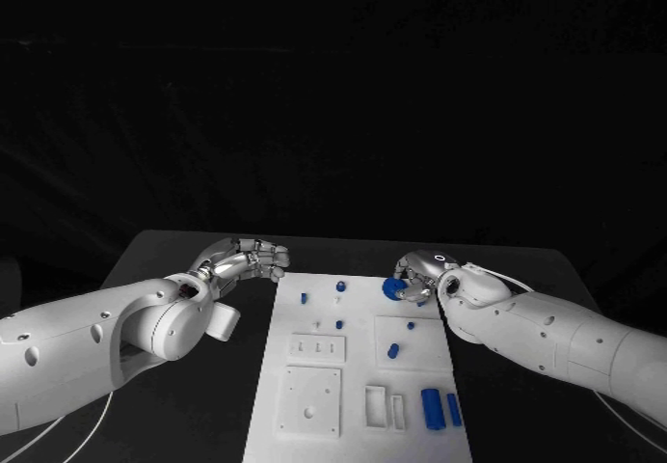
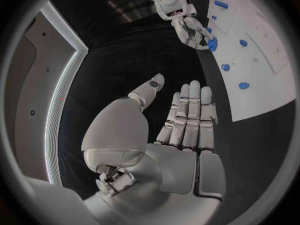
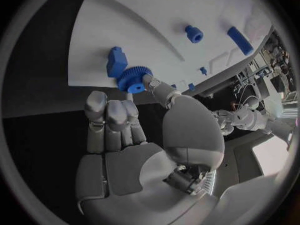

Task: Assemble the parts on the task board

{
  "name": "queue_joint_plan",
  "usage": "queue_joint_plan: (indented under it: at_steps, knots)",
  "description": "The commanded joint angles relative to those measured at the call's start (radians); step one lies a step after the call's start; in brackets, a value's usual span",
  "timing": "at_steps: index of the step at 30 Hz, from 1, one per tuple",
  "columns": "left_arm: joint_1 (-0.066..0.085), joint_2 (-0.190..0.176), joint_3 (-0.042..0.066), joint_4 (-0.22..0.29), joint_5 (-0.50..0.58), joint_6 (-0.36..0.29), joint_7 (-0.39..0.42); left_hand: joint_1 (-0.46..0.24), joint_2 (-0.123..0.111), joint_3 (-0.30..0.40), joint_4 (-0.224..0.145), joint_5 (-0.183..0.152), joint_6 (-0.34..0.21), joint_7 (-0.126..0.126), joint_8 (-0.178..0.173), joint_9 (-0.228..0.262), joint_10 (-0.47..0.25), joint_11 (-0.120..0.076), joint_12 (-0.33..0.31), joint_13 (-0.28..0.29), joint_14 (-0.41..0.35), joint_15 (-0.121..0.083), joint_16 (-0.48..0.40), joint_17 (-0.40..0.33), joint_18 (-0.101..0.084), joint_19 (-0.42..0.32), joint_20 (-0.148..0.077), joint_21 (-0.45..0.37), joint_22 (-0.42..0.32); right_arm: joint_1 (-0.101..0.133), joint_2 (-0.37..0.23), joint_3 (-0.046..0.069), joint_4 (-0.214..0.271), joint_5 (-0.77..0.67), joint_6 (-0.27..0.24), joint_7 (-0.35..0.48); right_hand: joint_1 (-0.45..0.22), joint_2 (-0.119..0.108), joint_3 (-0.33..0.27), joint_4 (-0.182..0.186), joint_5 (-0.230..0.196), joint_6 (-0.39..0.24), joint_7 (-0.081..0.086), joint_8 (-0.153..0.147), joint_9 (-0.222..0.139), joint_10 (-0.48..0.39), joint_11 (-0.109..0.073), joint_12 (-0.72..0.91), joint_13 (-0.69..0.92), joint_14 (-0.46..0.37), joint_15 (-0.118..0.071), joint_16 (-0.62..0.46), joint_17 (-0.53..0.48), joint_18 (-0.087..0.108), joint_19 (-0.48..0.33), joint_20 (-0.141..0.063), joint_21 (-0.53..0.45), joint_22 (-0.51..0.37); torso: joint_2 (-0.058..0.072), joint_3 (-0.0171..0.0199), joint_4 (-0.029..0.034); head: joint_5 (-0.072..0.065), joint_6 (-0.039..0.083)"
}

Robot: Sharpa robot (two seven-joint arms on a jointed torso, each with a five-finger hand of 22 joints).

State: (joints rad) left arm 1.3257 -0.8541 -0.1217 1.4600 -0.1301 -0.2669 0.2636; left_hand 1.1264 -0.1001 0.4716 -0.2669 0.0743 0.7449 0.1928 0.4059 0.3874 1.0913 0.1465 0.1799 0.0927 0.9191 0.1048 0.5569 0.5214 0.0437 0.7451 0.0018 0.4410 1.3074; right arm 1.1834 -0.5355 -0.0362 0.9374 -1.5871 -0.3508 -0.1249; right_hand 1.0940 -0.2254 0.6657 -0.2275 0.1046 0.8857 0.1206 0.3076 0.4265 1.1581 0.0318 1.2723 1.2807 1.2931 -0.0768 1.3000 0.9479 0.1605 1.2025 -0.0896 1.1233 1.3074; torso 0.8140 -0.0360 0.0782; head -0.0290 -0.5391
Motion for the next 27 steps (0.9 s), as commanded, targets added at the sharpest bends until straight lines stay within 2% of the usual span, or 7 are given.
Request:
queue_joint_plan:
  at_steps: [1,5,10,15,19,27]
  knots:
    - [0.002,0.002,0.001,0.001,-0.002,0.014,0.005,-0.011,-0.001,0.001,-0.007,-0.004,0.003,0.000,-0.005,-0.001,-0.007,0.000,-0.004,-0.002,-0.009,0.000,0.003,-0.001,0.010,-0.007,0.002,0.005,0.021,-0.018,0.003,-0.013,0.000,-0.087,0.045,-0.029,0.007,0.000,0.008,-0.002,-0.005,0.028,0.014,0.008,0.007,0.010,-0.009,0.003,0.000,0.001,-0.010,-0.005,0.002,0.101,-0.004,-0.002,0.007,0.021,-0.001,0.0004,-0.0009,0.000,-0.004]
    - [0.002,0.002,0.001,0.001,-0.002,0.014,0.005,-0.011,-0.001,0.002,-0.007,-0.004,0.003,0.000,-0.005,-0.001,-0.007,0.000,-0.004,-0.002,-0.009,0.000,0.003,-0.001,0.010,-0.007,0.002,0.005,0.021,-0.019,0.002,-0.015,0.002,-0.074,0.058,-0.031,0.005,0.001,0.019,0.002,-0.018,0.044,0.009,0.016,0.011,0.016,-0.014,0.005,0.001,0.002,-0.014,-0.007,0.004,0.101,-0.004,-0.001,0.010,0.020,-0.001,-0.0001,0.0000,-0.002,-0.005]
    - [0.002,0.001,0.001,0.001,-0.002,0.015,0.005,-0.011,-0.001,0.002,-0.007,-0.004,0.003,0.000,-0.005,-0.002,-0.007,0.000,-0.004,-0.002,-0.009,0.000,0.003,-0.001,0.010,-0.007,0.002,0.005,0.021,-0.019,-0.001,-0.015,0.008,-0.059,0.058,-0.026,-0.006,0.009,0.047,0.032,-0.028,0.064,0.002,0.022,0.014,0.020,-0.021,0.004,0.002,0.004,-0.021,-0.012,0.007,0.101,-0.004,0.001,0.012,0.019,-0.001,0.0000,-0.0004,-0.002,-0.005]
    - [0.002,0.000,0.001,0.003,-0.002,0.014,0.005,-0.011,0.000,0.002,-0.007,-0.004,0.003,0.000,-0.005,-0.002,-0.007,0.000,-0.004,-0.002,-0.009,0.000,0.003,-0.001,0.010,-0.007,0.002,0.005,0.021,-0.018,-0.011,-0.015,0.038,-0.059,-0.015,-0.030,-0.017,0.007,0.059,0.050,-0.004,0.078,-0.003,0.027,0.017,0.027,-0.026,0.007,0.005,0.006,-0.026,-0.015,0.010,0.101,-0.003,0.000,0.015,0.019,-0.001,-0.0006,-0.0012,-0.002,-0.002]
    - [0.002,-0.002,0.001,0.004,-0.002,0.012,0.006,-0.011,0.000,0.002,-0.007,-0.004,0.003,0.000,-0.005,-0.002,-0.007,0.000,-0.005,-0.002,-0.009,0.000,0.003,-0.001,0.010,-0.007,0.002,0.005,0.021,-0.016,-0.025,-0.015,0.082,-0.071,-0.068,-0.051,-0.021,0.004,0.061,0.057,0.000,0.085,-0.006,0.029,0.019,0.040,-0.029,0.015,0.012,0.007,-0.029,-0.015,0.012,0.101,0.001,-0.002,0.018,0.019,-0.002,0.0000,-0.0021,-0.002,-0.002]
    - [0.002,-0.001,0.001,0.000,-0.002,0.010,0.007,-0.011,0.000,0.002,-0.007,-0.004,0.003,0.000,-0.004,-0.002,-0.007,0.000,-0.005,-0.002,-0.009,0.000,0.003,-0.001,0.010,-0.007,0.002,0.006,0.021,0.019,-0.035,-0.009,0.172,-0.113,-0.125,-0.098,-0.020,-0.006,0.070,0.068,-0.005,0.093,-0.010,0.032,0.021,0.050,-0.033,0.019,0.015,0.009,-0.032,-0.016,0.015,0.101,0.005,-0.006,0.024,0.020,-0.002,-0.0014,-0.0010,-0.005,0.005]
